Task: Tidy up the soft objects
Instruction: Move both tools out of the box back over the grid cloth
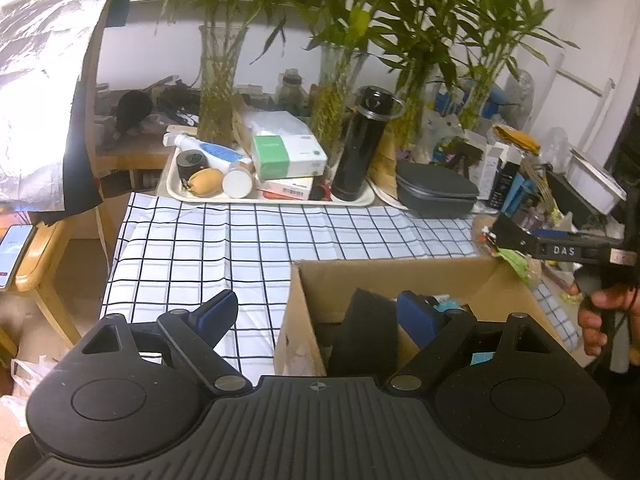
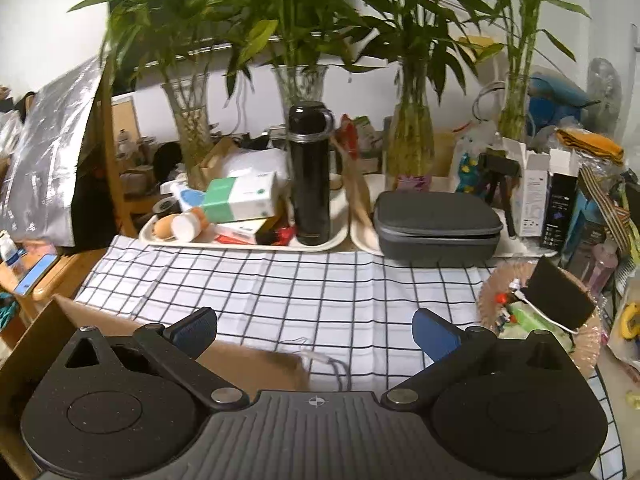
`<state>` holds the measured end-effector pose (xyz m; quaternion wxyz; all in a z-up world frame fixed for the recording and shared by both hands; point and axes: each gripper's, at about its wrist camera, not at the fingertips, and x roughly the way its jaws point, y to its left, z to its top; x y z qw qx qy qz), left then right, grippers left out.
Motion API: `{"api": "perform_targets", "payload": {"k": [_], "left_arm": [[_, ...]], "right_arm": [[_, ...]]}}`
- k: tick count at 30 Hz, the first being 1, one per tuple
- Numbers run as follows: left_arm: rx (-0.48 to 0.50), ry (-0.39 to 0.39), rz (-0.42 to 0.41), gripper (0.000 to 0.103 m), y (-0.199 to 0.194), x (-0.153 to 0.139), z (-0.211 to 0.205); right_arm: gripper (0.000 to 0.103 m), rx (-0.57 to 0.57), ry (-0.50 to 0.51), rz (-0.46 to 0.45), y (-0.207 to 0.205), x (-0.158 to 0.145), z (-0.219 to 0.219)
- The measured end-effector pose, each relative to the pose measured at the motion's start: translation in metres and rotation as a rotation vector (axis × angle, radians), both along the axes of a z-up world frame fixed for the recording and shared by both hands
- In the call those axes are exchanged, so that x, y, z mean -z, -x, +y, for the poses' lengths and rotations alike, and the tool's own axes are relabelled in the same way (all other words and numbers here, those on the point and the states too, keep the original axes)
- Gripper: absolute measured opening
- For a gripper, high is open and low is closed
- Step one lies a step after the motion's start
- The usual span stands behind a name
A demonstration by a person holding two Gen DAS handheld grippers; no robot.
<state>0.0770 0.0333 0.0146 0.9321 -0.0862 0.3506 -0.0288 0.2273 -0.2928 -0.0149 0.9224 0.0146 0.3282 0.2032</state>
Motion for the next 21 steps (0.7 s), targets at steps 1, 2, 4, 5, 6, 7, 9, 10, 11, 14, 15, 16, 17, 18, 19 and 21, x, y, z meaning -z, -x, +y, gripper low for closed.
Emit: {"api": "perform_targets", "payload": {"k": [1,2,4,5,6,7,9,10,11,14,15,16,17,18,19,21], "left_arm": [[-0.008,0.006,-0.002,0.087,-0.002,0.001,0.002],[-0.015,0.012,-0.005,0.087,-0.004,0.002,0.004],[-0.025,0.022,-0.013,0.087,-0.01,0.003,0.009],[-0.026,0.025,-0.017,0.087,-0.012,0.003,0.011],[-0.027,0.028,-0.021,0.087,-0.015,0.004,0.013],[-0.028,0.029,-0.025,0.087,-0.018,0.004,0.015],[-0.028,0.024,-0.035,0.087,-0.023,0.004,0.017],[-0.027,0.019,-0.04,0.087,-0.028,0.005,0.019],[-0.026,0.014,-0.044,0.087,-0.031,0.005,0.019],[-0.034,0.008,-0.047,0.087,-0.046,0.008,0.025],[-0.037,0.014,-0.052,0.087,-0.051,0.01,0.027],[-0.042,0.021,-0.056,0.087,-0.056,0.011,0.029],[-0.047,0.03,-0.06,0.087,-0.06,0.013,0.032],[-0.053,0.039,-0.062,0.087,-0.065,0.014,0.034],[-0.058,0.047,-0.063,0.087,-0.069,0.016,0.036],[-0.067,0.053,-0.062,0.087,-0.079,0.019,0.039]], "right_arm": [[0.103,0.007,0.001,0.001,-0.002,0.001,0.0],[0.103,0.017,0.005,0.001,-0.004,0.003,-0.001],[0.103,0.03,0.011,0.0,-0.006,0.005,-0.001],[0.103,0.033,0.011,-0.004,-0.007,0.005,-0.001],[0.103,0.036,0.012,-0.013,-0.007,0.006,-0.002],[0.103,0.039,0.014,-0.021,-0.007,0.005,-0.002],[0.103,0.041,0.021,-0.045,-0.007,0.005,-0.003],[0.103,0.039,0.028,-0.055,-0.007,0.005,-0.003],[0.103,0.037,0.037,-0.059,-0.009,0.005,-0.003],[0.103,0.038,0.057,-0.059,-0.014,0.005,-0.005],[0.103,0.04,0.062,-0.058,-0.016,0.005,-0.007],[0.103,0.041,0.067,-0.058,-0.018,0.005,-0.008],[0.103,0.042,0.072,-0.058,-0.02,0.006,-0.009],[0.103,0.043,0.076,-0.059,-0.021,0.006,-0.011],[0.103,0.044,0.08,-0.059,-0.022,0.006,-0.012],[0.103,0.043,0.085,-0.057,-0.024,0.007,-0.014]]}}
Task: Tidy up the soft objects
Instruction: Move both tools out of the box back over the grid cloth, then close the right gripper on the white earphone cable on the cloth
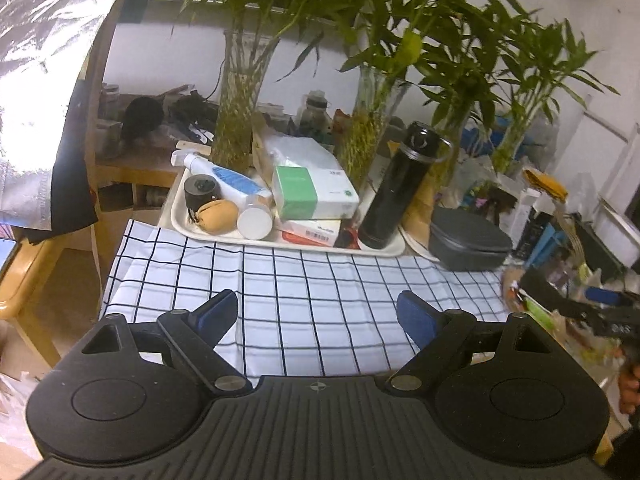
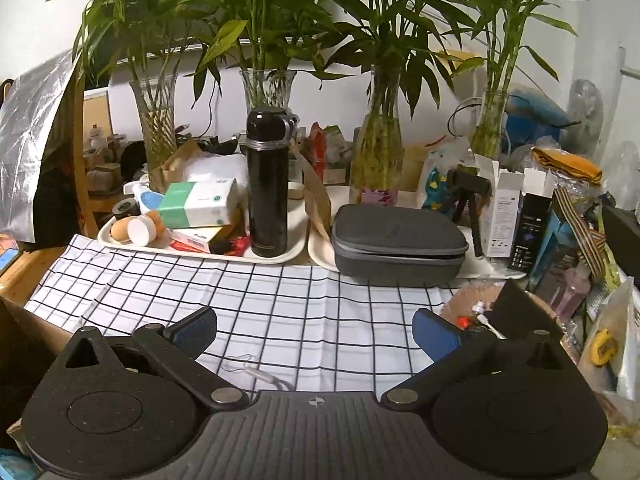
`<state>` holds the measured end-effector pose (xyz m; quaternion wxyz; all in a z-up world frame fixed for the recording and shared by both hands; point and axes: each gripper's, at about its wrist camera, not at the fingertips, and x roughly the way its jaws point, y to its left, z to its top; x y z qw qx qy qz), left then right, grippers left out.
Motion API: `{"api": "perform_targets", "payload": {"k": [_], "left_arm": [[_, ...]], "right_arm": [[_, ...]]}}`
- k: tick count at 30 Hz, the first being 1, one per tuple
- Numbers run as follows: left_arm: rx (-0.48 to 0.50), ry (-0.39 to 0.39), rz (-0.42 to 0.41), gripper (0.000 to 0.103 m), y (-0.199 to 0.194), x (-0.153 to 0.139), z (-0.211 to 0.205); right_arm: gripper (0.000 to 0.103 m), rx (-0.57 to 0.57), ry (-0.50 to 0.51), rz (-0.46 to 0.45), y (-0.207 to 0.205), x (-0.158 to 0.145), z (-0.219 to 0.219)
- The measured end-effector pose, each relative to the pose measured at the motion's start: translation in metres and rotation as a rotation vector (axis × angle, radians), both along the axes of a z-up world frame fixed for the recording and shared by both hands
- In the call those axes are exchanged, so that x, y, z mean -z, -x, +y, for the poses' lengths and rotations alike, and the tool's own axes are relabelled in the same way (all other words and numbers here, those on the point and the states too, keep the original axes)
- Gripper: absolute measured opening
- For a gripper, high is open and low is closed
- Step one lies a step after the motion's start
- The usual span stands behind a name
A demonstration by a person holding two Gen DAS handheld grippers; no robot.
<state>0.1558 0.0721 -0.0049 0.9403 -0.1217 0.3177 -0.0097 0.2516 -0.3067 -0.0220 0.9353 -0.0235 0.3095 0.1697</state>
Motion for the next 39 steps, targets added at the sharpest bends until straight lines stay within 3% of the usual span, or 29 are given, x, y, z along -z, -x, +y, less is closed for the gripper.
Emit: {"api": "perform_targets", "payload": {"k": [7,14,23,28,36,39], "left_arm": [[-0.012,-0.021,0.017,0.087,-0.027,0.018,0.005],[0.032,-0.015,0.012,0.087,-0.05,0.03,0.01],[0.124,-0.076,0.043,0.087,-0.071,0.047,-0.002],[0.144,-0.149,0.034,0.087,-0.076,0.05,-0.01],[0.203,-0.154,0.064,0.087,-0.087,0.054,-0.012],[0.203,-0.169,0.064,0.087,-0.088,0.055,-0.01]], "right_arm": [[0.103,-0.007,-0.012,0.011,-0.008,0.001,-0.007],[0.103,-0.041,-0.009,0.039,-0.024,0.008,-0.007],[0.103,-0.096,-0.03,0.083,-0.05,0.02,-0.005],[0.103,-0.147,-0.032,0.119,-0.065,0.029,-0.001],[0.102,-0.239,-0.002,0.196,-0.09,0.054,0.003],[0.096,-0.296,0.017,0.229,-0.099,0.068,0.008]]}}
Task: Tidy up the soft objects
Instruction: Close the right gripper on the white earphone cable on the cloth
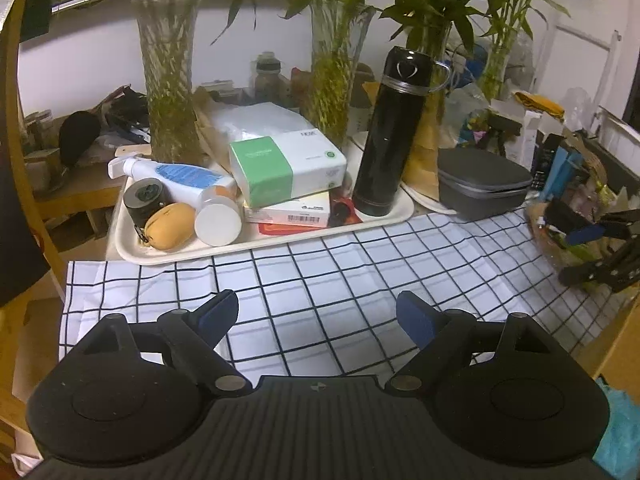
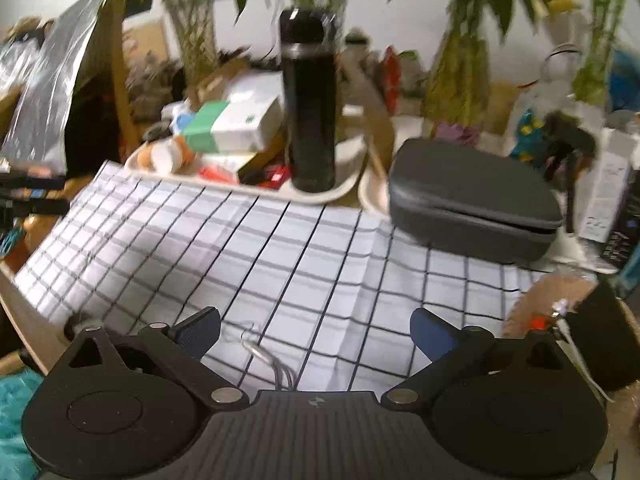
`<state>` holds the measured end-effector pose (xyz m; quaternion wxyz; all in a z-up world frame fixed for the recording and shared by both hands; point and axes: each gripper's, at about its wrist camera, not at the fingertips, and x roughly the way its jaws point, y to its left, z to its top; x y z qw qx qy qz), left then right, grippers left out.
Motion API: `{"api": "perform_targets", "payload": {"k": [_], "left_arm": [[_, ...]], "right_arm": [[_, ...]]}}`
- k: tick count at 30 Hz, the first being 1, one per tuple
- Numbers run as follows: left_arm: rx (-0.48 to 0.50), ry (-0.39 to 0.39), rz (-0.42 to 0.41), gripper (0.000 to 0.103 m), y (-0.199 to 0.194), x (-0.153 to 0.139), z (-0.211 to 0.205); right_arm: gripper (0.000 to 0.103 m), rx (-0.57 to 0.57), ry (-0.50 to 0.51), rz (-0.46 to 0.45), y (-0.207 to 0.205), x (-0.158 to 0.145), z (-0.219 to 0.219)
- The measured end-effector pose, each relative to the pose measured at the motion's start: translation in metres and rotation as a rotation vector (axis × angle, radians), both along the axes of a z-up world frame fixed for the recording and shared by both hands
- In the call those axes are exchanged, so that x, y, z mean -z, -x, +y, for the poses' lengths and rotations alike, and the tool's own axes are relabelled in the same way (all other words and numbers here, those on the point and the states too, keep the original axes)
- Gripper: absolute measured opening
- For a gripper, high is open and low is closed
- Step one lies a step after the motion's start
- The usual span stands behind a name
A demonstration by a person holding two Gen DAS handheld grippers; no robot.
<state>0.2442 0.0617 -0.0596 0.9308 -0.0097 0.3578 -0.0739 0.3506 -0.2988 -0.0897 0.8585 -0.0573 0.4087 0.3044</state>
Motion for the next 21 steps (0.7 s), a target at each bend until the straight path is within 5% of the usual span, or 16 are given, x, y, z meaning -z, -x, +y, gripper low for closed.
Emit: {"api": "perform_targets", "payload": {"k": [16,21], "left_arm": [[0.066,0.018,0.116,0.087,-0.019,0.022,0.018],[0.135,0.056,0.169,0.087,-0.019,0.027,0.017]], "right_arm": [[0.058,-0.292,0.132,0.086,-0.031,0.06,0.043],[0.053,-0.38,0.127,0.107,-0.031,0.07,0.052]]}}
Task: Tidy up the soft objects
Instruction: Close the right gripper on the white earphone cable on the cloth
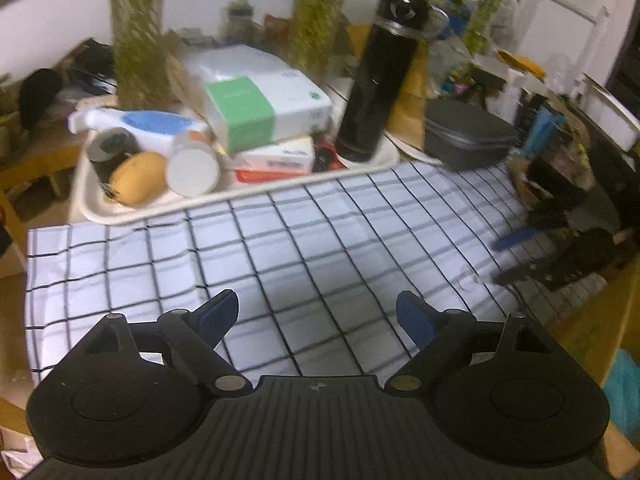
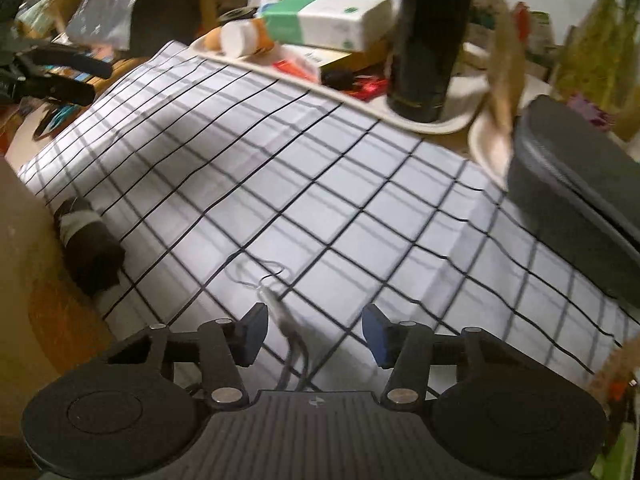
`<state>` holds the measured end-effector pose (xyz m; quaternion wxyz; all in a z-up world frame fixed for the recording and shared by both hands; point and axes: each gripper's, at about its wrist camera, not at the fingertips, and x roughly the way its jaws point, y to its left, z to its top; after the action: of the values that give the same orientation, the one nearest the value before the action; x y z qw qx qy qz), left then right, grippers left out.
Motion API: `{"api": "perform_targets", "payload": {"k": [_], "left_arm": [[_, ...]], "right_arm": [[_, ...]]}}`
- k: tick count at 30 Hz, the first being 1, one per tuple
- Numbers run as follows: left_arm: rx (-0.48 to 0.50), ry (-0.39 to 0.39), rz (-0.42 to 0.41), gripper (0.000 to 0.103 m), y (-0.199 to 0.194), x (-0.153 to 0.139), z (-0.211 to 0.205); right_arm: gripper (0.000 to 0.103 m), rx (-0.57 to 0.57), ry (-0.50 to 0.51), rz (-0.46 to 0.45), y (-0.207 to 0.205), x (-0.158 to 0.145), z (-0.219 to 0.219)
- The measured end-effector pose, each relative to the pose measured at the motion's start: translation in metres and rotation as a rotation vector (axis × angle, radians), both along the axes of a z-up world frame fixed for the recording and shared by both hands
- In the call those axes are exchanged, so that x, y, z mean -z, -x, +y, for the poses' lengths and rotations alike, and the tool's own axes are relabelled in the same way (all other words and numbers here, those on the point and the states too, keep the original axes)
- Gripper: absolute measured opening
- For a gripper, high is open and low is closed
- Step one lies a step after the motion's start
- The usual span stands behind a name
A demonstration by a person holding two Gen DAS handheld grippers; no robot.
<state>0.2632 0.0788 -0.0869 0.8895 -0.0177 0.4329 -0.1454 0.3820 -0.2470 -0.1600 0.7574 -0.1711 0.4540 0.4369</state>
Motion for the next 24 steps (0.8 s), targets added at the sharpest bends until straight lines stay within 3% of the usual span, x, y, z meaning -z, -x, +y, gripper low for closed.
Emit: {"api": "perform_targets", "payload": {"k": [2,4,8,10,14,18,24], "left_arm": [[0.037,0.009,0.018,0.087,0.0,0.003,-0.002],[0.076,0.028,0.038,0.087,-0.001,0.006,-0.002],[0.142,0.05,0.06,0.086,-0.001,0.012,-0.004],[0.167,0.068,0.073,0.086,-0.002,0.015,-0.003],[0.189,0.101,0.101,0.084,-0.005,0.02,-0.001],[0.171,0.148,0.154,0.075,-0.01,0.027,0.005],[0.052,0.303,0.265,0.075,-0.021,0.034,0.023]], "right_arm": [[0.051,-0.027,0.006,-0.004,0.0,0.003,0.004],[0.041,-0.054,0.029,-0.005,0.002,0.008,0.009],[0.032,-0.093,0.042,-0.023,0.005,0.013,0.014],[0.012,-0.094,0.042,-0.02,0.005,0.011,0.015],[0.01,-0.102,0.059,-0.05,0.008,0.012,0.015],[0.01,-0.089,0.063,-0.064,0.007,0.011,0.015],[0.01,-0.068,0.066,-0.076,0.004,0.009,0.013]]}}
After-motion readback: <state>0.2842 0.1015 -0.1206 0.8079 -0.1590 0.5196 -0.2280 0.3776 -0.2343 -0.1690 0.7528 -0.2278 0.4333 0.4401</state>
